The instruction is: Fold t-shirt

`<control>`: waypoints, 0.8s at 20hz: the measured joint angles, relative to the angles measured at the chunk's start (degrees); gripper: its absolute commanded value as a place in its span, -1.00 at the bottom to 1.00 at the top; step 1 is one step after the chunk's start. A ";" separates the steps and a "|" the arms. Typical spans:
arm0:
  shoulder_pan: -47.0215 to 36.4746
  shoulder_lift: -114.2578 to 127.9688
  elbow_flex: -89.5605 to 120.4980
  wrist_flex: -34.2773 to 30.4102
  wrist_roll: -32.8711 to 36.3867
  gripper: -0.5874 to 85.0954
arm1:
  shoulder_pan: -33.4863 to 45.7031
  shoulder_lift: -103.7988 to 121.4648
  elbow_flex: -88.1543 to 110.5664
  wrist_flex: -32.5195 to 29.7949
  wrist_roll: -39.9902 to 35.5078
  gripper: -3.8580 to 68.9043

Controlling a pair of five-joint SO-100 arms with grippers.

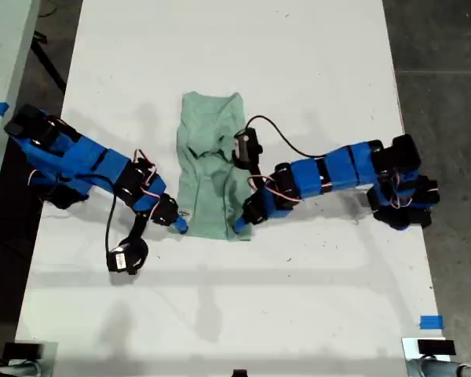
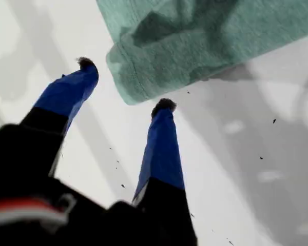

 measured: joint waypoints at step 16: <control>-6.06 -16.44 -2.29 -7.12 0.79 -0.99 | -0.53 -14.41 -9.32 -1.14 2.55 -0.92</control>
